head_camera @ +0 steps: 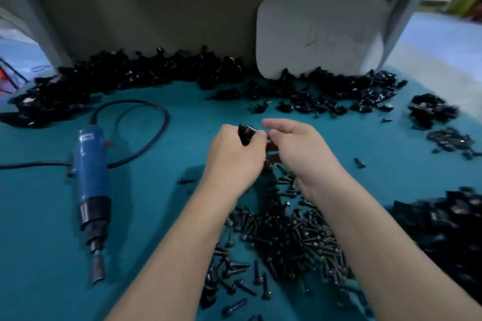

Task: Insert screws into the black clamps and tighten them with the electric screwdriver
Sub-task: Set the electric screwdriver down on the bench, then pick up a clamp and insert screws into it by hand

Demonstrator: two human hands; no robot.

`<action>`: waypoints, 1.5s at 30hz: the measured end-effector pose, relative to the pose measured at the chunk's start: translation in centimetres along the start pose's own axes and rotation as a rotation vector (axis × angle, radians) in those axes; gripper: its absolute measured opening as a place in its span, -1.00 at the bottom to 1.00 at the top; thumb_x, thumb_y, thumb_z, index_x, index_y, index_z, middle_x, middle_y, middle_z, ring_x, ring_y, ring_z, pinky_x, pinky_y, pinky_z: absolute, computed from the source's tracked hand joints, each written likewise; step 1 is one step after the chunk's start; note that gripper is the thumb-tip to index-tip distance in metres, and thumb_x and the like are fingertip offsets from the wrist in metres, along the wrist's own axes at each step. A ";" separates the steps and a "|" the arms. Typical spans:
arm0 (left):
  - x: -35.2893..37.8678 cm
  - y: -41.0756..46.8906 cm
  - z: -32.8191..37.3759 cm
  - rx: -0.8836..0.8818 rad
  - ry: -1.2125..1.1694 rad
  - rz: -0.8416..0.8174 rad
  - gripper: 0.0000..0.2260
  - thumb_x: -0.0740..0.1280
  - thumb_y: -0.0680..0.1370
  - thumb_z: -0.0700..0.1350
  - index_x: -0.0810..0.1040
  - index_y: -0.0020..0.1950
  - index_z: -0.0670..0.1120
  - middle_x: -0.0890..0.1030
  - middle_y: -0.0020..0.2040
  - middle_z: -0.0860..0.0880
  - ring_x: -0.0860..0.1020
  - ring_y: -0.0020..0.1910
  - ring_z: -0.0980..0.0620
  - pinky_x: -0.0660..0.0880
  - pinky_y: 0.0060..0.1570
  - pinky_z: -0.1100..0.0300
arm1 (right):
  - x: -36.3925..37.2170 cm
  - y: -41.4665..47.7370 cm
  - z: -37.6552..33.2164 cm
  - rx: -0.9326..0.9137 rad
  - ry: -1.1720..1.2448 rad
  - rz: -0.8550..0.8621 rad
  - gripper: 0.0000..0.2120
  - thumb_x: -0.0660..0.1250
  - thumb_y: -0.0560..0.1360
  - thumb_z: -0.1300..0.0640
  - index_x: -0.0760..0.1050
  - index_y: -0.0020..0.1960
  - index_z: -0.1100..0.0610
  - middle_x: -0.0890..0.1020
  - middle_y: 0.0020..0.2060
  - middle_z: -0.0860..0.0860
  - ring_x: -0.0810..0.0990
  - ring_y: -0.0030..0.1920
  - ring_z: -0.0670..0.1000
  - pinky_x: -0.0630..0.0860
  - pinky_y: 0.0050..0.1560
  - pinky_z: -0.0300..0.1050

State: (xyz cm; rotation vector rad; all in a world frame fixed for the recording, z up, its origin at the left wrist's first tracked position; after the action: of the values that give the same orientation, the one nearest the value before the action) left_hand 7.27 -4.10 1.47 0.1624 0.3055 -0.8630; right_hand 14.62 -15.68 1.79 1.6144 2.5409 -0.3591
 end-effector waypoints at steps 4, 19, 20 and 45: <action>4.4 3.2 -0.6 -0.078 0.053 -0.041 -0.72 0.31 0.60 0.02 0.31 -0.05 -0.16 0.34 -0.30 0.00 0.30 -0.41 0.00 0.16 -0.45 0.12 | -2.2 3.8 2.6 0.147 -0.005 0.078 -0.55 0.15 0.61 0.35 0.46 0.45 0.09 0.62 0.25 0.13 0.60 0.19 0.16 0.59 0.10 -0.17; 3.2 13.7 -2.7 -0.078 0.078 0.270 -0.78 0.27 0.61 -0.18 0.48 0.22 -0.24 0.53 -0.17 -0.14 0.48 -0.29 0.01 0.26 -0.54 0.32 | -1.7 16.8 -1.8 -0.235 -0.363 0.177 -0.51 0.24 0.51 0.41 0.51 0.40 0.15 0.61 0.27 0.10 0.58 0.25 0.06 0.43 0.05 -0.30; 2.9 14.4 -2.8 -0.083 0.087 0.280 -0.77 0.27 0.61 -0.18 0.49 0.23 -0.24 0.58 -0.09 -0.21 0.53 -0.23 -0.03 0.29 -0.49 0.29 | -1.3 17.8 -2.3 -0.253 -0.443 0.159 -0.52 0.23 0.50 0.41 0.53 0.38 0.17 0.62 0.26 0.13 0.58 0.26 0.11 0.46 0.10 -0.24; -1.3 20.9 -3.9 0.209 0.462 0.185 -0.83 0.39 0.54 -0.28 0.49 0.08 -0.10 0.57 -0.07 -0.10 0.55 -0.08 -0.16 0.51 -0.14 0.06 | 9.8 22.7 -3.6 -0.671 -1.124 -0.191 -0.68 0.33 0.53 0.15 0.50 0.26 -0.06 0.55 0.20 -0.03 0.37 0.35 0.11 0.21 0.28 0.13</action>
State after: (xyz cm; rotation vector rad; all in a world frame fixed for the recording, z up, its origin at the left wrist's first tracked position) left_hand 21.72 11.26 -1.41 0.5801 0.6210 -0.6654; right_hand 31.07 3.09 -0.02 0.6093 1.6354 -0.2622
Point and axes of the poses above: each hand's wrist, its own y-axis towards the middle knuckle, its own x-axis out of the palm, z = x × y, the point moved 8 cm from there along y, towards the middle knuckle
